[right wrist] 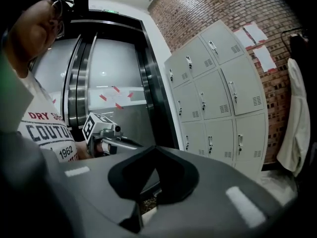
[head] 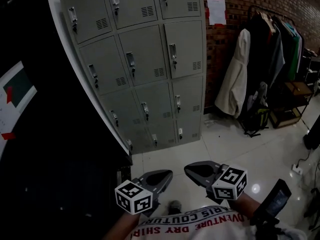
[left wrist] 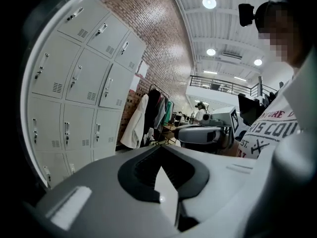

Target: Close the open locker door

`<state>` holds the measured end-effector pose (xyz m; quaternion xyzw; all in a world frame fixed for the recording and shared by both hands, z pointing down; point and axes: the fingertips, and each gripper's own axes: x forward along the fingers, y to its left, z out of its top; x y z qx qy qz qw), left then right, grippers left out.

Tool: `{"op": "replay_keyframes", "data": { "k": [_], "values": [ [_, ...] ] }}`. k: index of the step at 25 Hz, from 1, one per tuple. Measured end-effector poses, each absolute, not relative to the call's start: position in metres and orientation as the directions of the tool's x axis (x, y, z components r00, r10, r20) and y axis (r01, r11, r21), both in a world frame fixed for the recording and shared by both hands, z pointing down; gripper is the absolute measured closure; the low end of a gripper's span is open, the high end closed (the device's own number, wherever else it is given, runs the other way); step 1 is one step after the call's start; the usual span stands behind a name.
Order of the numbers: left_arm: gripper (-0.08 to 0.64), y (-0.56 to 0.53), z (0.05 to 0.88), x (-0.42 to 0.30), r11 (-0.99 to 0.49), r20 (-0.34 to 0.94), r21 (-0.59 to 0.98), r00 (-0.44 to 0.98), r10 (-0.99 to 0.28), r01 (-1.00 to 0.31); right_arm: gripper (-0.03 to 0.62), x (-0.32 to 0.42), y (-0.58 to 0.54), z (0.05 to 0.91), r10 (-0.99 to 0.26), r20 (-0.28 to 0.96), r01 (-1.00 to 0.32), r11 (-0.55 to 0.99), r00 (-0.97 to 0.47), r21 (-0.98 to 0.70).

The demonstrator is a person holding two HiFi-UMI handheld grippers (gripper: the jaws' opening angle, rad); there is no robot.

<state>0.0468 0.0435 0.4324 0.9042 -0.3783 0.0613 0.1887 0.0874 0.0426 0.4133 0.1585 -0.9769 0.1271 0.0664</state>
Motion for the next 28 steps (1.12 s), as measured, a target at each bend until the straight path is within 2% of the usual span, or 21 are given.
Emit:
{"op": "replay_keyframes", "data": {
  "k": [6, 28],
  "values": [
    [0.554, 0.055, 0.419, 0.05, -0.66, 0.216, 0.264, 0.71, -0.67, -0.703, 0.598, 0.081, 0.062, 0.413, -0.266, 0.186, -0.302, 0.93, -0.946, -0.209],
    [0.555, 0.057, 0.416, 0.053, -0.683, 0.211, 0.259, 0.73, -0.65, -0.683, 0.598, 0.078, 0.064, 0.418, -0.268, 0.191, -0.307, 0.925, -0.944, -0.223]
  ]
}}
